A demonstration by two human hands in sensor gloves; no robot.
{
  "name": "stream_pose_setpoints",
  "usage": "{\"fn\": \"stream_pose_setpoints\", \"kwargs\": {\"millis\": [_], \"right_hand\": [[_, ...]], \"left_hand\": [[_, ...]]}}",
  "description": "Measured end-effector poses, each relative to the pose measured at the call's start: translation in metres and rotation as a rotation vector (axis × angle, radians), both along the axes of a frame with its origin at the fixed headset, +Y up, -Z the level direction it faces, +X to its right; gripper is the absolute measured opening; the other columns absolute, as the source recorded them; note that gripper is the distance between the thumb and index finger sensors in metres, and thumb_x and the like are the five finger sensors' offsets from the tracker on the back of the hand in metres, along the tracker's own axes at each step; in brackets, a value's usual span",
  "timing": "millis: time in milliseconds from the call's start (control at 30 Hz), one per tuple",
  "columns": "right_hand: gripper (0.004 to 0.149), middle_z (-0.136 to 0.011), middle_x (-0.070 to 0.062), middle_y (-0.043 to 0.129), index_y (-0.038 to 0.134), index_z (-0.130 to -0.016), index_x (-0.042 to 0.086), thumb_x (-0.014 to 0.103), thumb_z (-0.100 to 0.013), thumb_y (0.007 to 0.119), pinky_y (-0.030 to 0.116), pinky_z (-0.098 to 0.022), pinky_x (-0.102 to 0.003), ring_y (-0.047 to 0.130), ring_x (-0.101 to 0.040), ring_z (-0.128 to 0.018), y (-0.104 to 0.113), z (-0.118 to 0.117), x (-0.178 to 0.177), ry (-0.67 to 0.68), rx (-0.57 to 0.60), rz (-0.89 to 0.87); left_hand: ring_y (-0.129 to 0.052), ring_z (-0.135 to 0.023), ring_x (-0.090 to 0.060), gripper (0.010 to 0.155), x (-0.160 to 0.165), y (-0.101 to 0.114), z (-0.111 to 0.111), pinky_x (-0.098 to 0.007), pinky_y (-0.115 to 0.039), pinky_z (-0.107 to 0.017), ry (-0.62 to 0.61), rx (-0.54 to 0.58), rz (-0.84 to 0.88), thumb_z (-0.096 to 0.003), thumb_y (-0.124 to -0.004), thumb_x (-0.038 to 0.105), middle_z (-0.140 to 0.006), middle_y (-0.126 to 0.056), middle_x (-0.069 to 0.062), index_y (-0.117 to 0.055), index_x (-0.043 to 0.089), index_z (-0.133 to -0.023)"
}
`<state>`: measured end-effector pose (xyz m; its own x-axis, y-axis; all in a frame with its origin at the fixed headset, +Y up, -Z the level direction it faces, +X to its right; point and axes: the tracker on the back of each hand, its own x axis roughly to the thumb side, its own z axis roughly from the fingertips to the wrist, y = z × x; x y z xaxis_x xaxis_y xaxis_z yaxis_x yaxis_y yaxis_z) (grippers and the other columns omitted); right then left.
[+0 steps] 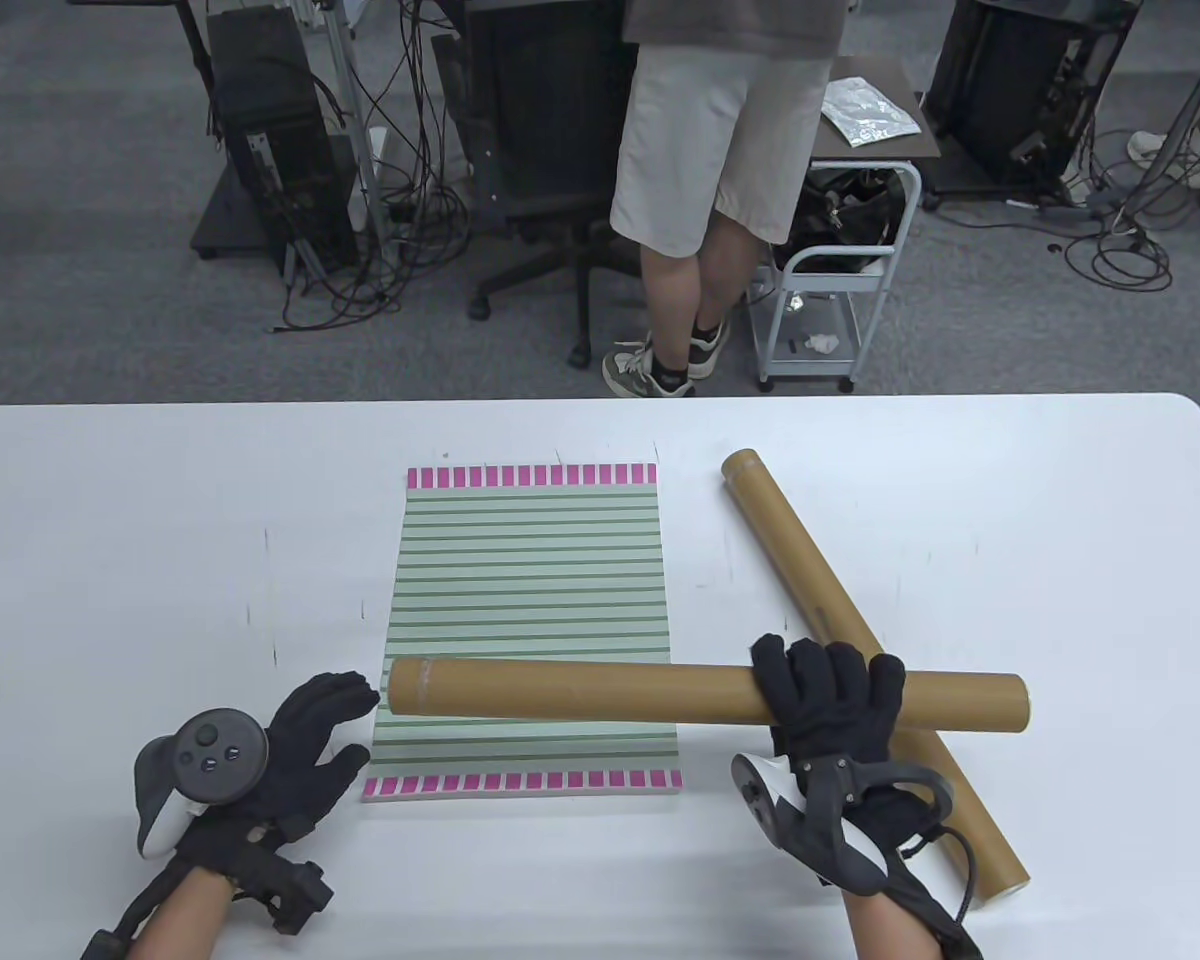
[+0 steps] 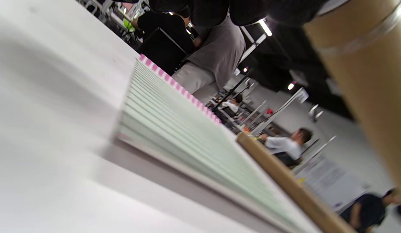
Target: Roll up mouse pads and store in mailing tubes
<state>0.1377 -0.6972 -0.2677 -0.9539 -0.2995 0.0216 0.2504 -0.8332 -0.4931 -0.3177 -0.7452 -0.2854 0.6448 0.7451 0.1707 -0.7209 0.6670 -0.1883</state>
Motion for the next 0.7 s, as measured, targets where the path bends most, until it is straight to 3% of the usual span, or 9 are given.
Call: {"fn": "stream_pose_setpoints", "kwargs": {"millis": [67, 133, 233, 367, 500, 700], "right_hand": [[0.077, -0.105, 0.001, 0.054, 0.035, -0.104, 0.035, 0.038, -0.042, 0.081, 0.048, -0.074, -0.065, 0.059, -0.033, -0.095, -0.003, 0.001, -0.004, 0.014, 0.001, 0.036], [0.077, -0.105, 0.001, 0.054, 0.035, -0.104, 0.035, 0.038, -0.042, 0.081, 0.049, -0.073, -0.065, 0.06, -0.033, -0.094, -0.005, 0.002, -0.007, 0.025, 0.012, 0.064], [0.077, -0.105, -0.001, 0.055, 0.035, -0.104, 0.033, 0.037, -0.042, 0.081, 0.049, -0.073, -0.066, 0.06, -0.035, -0.094, -0.007, 0.003, -0.009, 0.044, 0.001, 0.032], [0.077, -0.105, -0.001, 0.055, 0.036, -0.104, 0.033, 0.037, -0.042, 0.081, 0.049, -0.072, -0.066, 0.06, -0.035, -0.093, -0.007, 0.003, -0.011, 0.05, 0.006, 0.036], [0.076, -0.104, 0.001, 0.056, 0.037, -0.103, 0.035, 0.037, -0.04, 0.081, 0.049, -0.073, -0.067, 0.06, -0.034, -0.094, -0.008, 0.0, -0.005, 0.054, -0.032, 0.0], [0.076, -0.104, 0.003, 0.054, 0.036, -0.102, 0.037, 0.037, -0.04, 0.081, 0.047, -0.074, -0.067, 0.059, -0.032, -0.095, -0.009, -0.002, 0.0, 0.059, -0.044, -0.02]], "left_hand": [[-0.044, -0.116, -0.019, 0.056, 0.006, 0.003, 0.004, -0.045, -0.046, -0.088, -0.04, -0.005, 0.114, -0.0439, -0.069, 0.057, -0.116, -0.052, 0.015, -0.057, 0.049, -0.098], [-0.047, -0.115, -0.02, 0.057, 0.01, 0.005, 0.007, -0.045, -0.049, -0.088, -0.053, -0.017, 0.153, -0.0441, -0.069, 0.056, -0.115, -0.054, 0.014, -0.056, 0.042, -0.097], [-0.062, -0.11, -0.023, 0.054, 0.01, 0.005, 0.007, -0.045, -0.067, -0.081, -0.046, -0.024, 0.176, -0.0471, -0.068, 0.053, -0.112, -0.058, 0.009, -0.056, 0.035, -0.097], [-0.062, -0.11, -0.023, 0.048, 0.007, 0.005, 0.006, -0.044, -0.067, -0.081, -0.018, -0.043, 0.26, -0.0471, -0.07, 0.049, -0.111, -0.06, 0.01, -0.063, 0.033, -0.091], [-0.065, -0.109, -0.022, 0.045, 0.005, 0.007, 0.004, -0.047, -0.065, -0.081, -0.142, -0.049, 0.292, -0.0421, -0.077, 0.048, -0.109, -0.063, 0.011, -0.072, 0.03, -0.084], [-0.067, -0.107, -0.024, 0.044, 0.006, 0.005, 0.003, -0.045, -0.065, -0.08, -0.192, -0.123, 0.475, -0.0436, -0.074, 0.045, -0.108, -0.065, 0.008, -0.075, 0.021, -0.081]]}}
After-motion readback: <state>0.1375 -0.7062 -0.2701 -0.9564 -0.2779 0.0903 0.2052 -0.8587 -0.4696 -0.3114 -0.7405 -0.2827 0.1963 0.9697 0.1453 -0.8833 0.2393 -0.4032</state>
